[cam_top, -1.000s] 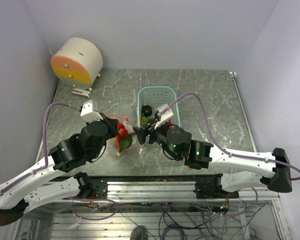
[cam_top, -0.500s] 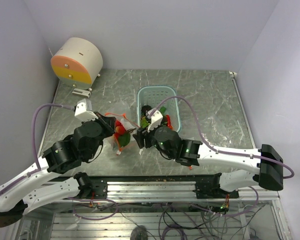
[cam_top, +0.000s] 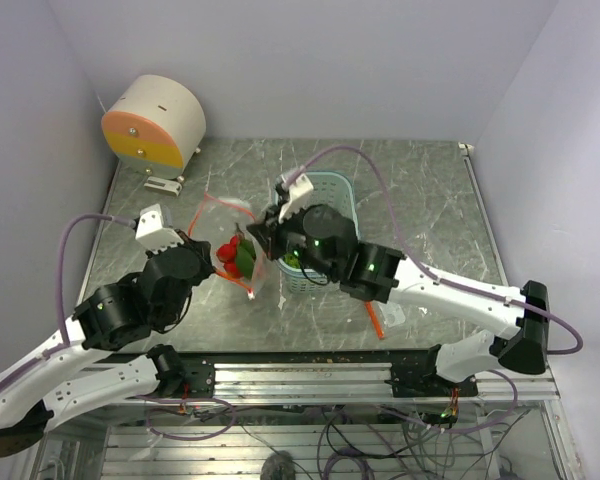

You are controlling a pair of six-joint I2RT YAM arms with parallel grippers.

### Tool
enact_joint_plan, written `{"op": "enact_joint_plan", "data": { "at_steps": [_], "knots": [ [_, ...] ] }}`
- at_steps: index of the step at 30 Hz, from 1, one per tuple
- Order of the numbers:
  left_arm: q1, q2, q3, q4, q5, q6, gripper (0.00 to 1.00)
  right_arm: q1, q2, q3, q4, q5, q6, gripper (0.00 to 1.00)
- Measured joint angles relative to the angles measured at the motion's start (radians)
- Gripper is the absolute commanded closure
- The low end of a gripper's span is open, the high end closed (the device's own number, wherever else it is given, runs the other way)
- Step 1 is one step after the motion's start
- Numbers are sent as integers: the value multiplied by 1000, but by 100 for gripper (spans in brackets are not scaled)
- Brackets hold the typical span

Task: Place the food in the zip-top bag and seal the zipper
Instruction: Adjust the zipper food storage bag at the center of the board, then pick up the fake fruit from the bin.

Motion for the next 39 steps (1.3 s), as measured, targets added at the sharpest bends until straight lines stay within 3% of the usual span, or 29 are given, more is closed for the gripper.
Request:
{"op": "enact_joint_plan", "data": {
  "at_steps": [4,7,16,22,24,32,39],
  "knots": [
    [0,43,28,-122,-39,-24,93,-5,76,206,-39,-104,-28,100],
    [0,54,45,-188,-66,-38,93,-7,131,257,-63,-142,-44,100],
    [0,-32,64,-221,-129,-25,93,-105,130,97,-101,-207,-6,100],
    [0,5,-140,-160,-87,-63,93,-108,120,9,-122,-201,10,27],
    [0,24,-198,-132,-71,-75,93,-108,97,-13,-124,-196,6,19],
    [0,41,-236,-79,-58,-95,93,-132,-68,-31,-161,-118,7,21],
    [0,11,-204,-71,-61,-77,93,-310,-2,-3,-311,-59,71,25]
  ]
}}
